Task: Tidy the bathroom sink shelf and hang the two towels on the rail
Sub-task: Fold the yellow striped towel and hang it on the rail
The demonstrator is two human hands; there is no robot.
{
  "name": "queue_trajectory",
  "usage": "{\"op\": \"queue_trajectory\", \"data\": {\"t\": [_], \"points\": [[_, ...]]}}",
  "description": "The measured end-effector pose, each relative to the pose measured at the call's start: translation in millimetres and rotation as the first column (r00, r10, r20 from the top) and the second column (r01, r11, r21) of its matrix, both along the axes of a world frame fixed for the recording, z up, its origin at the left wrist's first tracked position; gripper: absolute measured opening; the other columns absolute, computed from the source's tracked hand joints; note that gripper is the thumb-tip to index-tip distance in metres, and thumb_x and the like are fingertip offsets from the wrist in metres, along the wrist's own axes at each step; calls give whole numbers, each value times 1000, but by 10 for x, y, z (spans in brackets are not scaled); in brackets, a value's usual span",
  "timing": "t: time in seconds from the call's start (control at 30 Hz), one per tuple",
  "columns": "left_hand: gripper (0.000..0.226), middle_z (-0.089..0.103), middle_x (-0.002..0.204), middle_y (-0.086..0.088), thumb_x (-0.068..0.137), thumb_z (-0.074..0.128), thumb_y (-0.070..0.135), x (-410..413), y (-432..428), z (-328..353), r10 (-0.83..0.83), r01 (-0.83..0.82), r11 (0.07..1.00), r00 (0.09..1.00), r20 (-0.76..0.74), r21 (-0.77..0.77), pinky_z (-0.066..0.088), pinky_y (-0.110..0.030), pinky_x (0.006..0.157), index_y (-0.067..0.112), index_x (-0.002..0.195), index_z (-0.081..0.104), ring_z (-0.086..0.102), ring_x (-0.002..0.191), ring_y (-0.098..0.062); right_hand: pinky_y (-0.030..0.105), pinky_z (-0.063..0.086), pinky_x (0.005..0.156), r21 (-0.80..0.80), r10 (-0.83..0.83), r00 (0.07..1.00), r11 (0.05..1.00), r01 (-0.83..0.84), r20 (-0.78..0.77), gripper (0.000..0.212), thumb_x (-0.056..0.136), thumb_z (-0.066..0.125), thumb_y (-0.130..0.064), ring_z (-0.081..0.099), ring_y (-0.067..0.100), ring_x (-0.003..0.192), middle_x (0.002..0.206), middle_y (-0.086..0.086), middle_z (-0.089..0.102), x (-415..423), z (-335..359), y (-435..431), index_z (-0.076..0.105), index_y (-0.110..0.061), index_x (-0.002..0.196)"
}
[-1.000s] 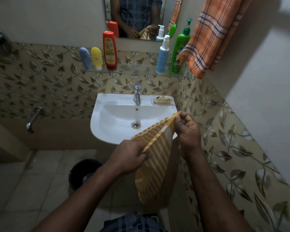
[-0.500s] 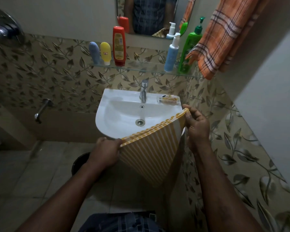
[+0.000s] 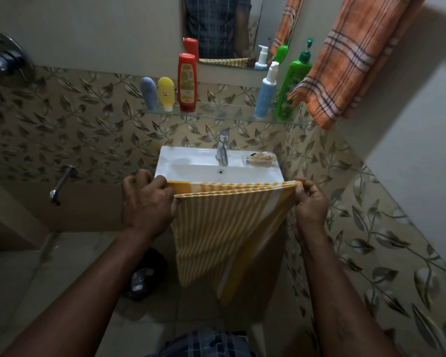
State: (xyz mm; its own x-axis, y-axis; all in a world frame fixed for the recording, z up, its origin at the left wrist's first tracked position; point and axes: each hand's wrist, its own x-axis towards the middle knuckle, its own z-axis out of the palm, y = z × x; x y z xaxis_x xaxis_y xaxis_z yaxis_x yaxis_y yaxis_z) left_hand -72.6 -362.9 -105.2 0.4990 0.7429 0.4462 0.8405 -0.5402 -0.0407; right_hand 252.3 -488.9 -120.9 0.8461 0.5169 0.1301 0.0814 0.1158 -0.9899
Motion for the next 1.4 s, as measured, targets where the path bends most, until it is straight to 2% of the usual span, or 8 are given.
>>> {"op": "queue_trajectory", "data": {"t": [0.17, 0.37, 0.73, 0.87, 1.03, 1.13, 1.27, 1.4], "points": [[23, 67, 112, -2, 75, 87, 41, -148, 137, 50, 70, -67, 997, 996, 53, -47, 37, -50, 87, 21, 86, 82, 47, 109, -37, 18, 54, 71, -34, -43, 999, 998, 44, 23, 23, 104, 56, -1, 67, 6, 83, 96, 2, 73, -70, 36, 42, 72, -17, 107], [17, 76, 82, -3, 75, 91, 28, -197, 293, 120, 19, 18, 989, 968, 250, -145, 46, -44, 77, 17, 80, 79, 61, 91, -36, 31, 56, 80, -56, -67, 996, 996, 70, 53, 23, 105, 56, -3, 67, 17, 94, 99, 3, 73, -100, 29, 30, 71, -20, 104], [23, 77, 80, -8, 82, 86, 43, -193, 431, -84, 57, 56, 930, 954, 295, -362, 55, -37, 65, 22, 88, 78, 72, 79, -34, 14, 51, 70, -68, -68, 996, 995, 71, 54, 21, 106, 54, -3, 64, -1, 81, 94, -6, 70, -124, -2, 21, 71, -16, 108], [16, 72, 73, 3, 78, 91, 26, -116, 364, -60, 119, 195, 827, 855, 505, -527, 44, -27, 61, 22, 79, 75, 64, 70, -13, 7, 49, 66, -51, -146, 987, 988, 149, 69, 19, 106, 54, -2, 63, -7, 76, 94, -8, 68, -71, 7, -23, 69, -12, 112], [16, 70, 79, -15, 85, 83, 8, -64, 335, -101, 186, 429, 724, 633, 752, -540, 47, -32, 69, 18, 84, 70, 61, 71, -19, 12, 49, 69, -50, -171, 976, 983, 179, 131, 28, 97, 56, 9, 62, -9, 73, 90, -4, 67, -6, 45, -49, 68, -17, 100], [19, 72, 82, -5, 85, 82, 5, -58, 341, -106, 32, 436, 764, 709, 704, -475, 51, -32, 72, 21, 90, 74, 66, 77, -19, 23, 52, 74, -52, -168, 982, 984, 173, 85, 39, 92, 52, 13, 64, 4, 77, 89, 3, 70, 18, 30, -37, 69, -22, 90], [17, 71, 86, -5, 81, 88, 10, -78, 477, -161, -304, 416, 863, 881, 362, -286, 54, -37, 69, 14, 96, 82, 69, 79, -31, 27, 52, 80, -70, -178, 981, 981, 183, 80, 37, 97, 52, 6, 66, 11, 86, 93, 1, 74, 76, -7, -31, 75, -22, 93], [25, 71, 79, -1, 86, 85, 41, -95, 527, -170, -306, 353, 913, 924, 229, -204, 49, -34, 62, 17, 84, 81, 68, 74, -28, 35, 57, 88, -63, -169, 980, 982, 176, 103, 40, 99, 53, 4, 68, 13, 92, 95, -1, 74, 62, 32, -10, 75, -28, 90]]}}
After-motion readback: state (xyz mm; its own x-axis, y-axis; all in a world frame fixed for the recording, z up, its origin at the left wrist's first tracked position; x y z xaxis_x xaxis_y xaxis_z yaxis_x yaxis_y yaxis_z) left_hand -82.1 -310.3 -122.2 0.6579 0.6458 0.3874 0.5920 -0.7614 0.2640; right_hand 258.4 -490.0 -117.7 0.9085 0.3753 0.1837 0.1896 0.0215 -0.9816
